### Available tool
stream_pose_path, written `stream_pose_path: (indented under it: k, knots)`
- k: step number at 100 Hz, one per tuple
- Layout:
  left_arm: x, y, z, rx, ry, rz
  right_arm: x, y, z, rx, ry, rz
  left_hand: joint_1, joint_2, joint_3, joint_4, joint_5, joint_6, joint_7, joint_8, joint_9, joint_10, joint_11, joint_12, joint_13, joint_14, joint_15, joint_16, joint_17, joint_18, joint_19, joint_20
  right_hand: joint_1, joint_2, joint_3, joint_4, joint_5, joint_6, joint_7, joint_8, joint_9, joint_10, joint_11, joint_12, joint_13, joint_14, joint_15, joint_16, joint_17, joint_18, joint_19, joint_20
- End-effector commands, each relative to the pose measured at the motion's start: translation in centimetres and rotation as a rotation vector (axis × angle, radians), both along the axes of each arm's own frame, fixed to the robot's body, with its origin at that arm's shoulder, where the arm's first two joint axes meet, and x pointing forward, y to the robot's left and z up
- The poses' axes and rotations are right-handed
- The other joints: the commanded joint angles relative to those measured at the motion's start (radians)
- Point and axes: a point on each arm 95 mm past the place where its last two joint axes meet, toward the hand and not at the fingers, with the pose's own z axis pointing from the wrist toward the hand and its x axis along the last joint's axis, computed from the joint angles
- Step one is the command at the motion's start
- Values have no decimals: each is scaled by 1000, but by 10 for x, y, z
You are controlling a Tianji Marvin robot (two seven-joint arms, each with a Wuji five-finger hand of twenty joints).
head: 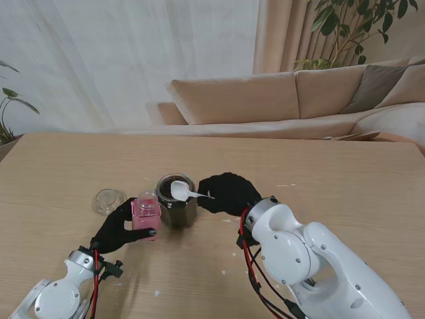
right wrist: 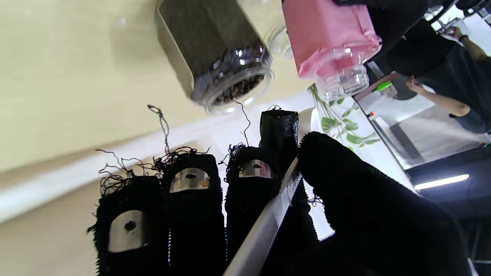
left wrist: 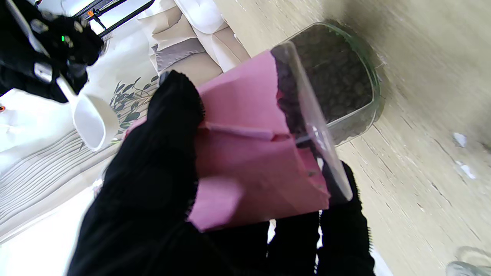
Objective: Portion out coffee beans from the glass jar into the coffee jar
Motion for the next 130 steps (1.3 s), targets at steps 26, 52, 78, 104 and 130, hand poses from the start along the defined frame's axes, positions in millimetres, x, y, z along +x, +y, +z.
stream_pose_path:
  k: [26, 52, 78, 104, 130]
  knots:
    - [-4, -3, 1, -7, -4, -25, -33, -17, -65, 26, 240, -36, 203, 207, 160, 72, 42, -163, 173, 75, 54, -101, 118, 54, -30, -14, -6, -3, 6, -9, 18, 3, 42, 3, 19, 22, 17, 14, 6, -14, 27, -5, 26, 1, 5, 36, 15, 7, -3, 23, 173, 19]
    - [-5, -2, 1, -8, -6, -30, -43, -19, -108, 49, 394, -52, 203, 208, 160, 73, 42, -163, 173, 75, 54, -101, 117, 53, -31, -14, -7, -4, 6, -9, 18, 3, 47, 1, 17, 20, 10, 18, 9, -23, 3, 27, -11, -33, -32, 59, -38, -18, -58, 44, 125, 34]
    - [-6, -2, 2, -7, -7, -29, -42, -19, -134, -13, 460, -40, 204, 208, 159, 73, 42, -163, 173, 76, 54, -101, 117, 54, -30, -14, -7, -4, 6, -9, 18, 3, 32, -11, 20, 23, 12, 15, 15, -27, 0, 23, -31, -58, -40, 66, -56, -29, -66, 48, 114, 41]
    - [-6, -2, 3, -8, -7, -28, -35, -22, -146, -110, 475, -34, 204, 207, 160, 73, 43, -163, 173, 76, 54, -100, 117, 54, -31, -13, -8, -5, 6, -9, 18, 3, -63, 2, 19, 33, 52, 22, 21, 44, 10, 20, -22, -78, -20, 66, -49, -41, -32, 38, 131, 39]
    - [-6, -1, 3, -8, -8, -26, -27, -27, -155, -170, 490, -41, 204, 207, 160, 73, 42, -162, 172, 76, 53, -101, 116, 54, -30, -14, -7, -4, 6, -9, 18, 3, -109, 20, -22, 38, 40, 33, -52, 68, -29, 43, -77, -114, -71, 81, -114, -68, -48, 19, 124, 28]
